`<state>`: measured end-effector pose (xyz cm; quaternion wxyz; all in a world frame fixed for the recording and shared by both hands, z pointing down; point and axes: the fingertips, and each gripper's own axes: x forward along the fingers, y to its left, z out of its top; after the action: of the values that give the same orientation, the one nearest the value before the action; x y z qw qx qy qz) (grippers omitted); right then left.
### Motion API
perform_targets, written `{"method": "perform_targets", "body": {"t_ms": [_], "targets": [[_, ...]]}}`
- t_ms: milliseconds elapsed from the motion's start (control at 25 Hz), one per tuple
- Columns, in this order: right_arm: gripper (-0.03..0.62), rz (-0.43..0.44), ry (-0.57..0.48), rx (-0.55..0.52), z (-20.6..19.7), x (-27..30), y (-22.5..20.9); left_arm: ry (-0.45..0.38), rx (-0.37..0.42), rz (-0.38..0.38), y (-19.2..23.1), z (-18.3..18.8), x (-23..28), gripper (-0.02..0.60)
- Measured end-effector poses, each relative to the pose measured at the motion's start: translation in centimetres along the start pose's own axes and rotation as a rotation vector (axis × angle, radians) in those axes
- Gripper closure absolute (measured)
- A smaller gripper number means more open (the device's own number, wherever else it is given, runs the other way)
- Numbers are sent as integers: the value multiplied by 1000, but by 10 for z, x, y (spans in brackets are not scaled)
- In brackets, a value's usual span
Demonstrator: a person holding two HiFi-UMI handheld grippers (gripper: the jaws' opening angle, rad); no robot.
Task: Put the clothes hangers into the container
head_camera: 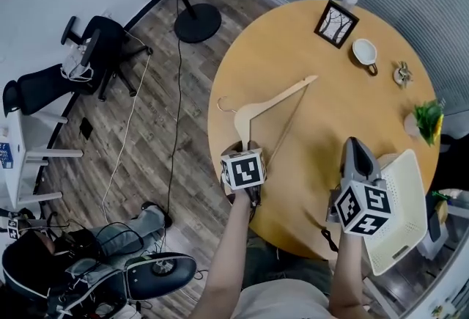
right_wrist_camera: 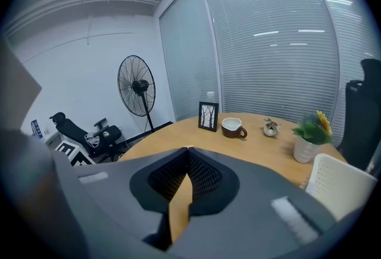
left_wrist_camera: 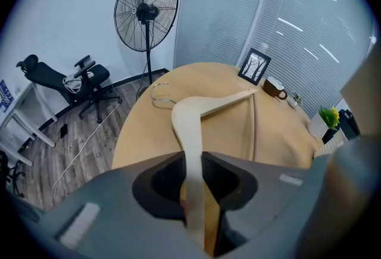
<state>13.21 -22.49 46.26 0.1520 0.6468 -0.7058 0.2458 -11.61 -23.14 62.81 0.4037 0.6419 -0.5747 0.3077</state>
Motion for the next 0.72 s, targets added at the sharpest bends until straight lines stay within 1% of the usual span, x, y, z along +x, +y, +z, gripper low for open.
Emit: {"method": "perform_targets", "body": {"t_ms": [120,320,560,720], "targets": [[568,1,-6,0,2,-2,1,-8,10,-1,1,3,-10,488],[569,-4,-22,4,9,-6,3,-56,25,-23,-4,20,-28,488],[569,-11,-52,13,22,-14,6,-124,72,-52,-18,49,-51,488],[568,-23,-74,16,30,-22,0,-173,97,-88,-35,69,-68,488]]}}
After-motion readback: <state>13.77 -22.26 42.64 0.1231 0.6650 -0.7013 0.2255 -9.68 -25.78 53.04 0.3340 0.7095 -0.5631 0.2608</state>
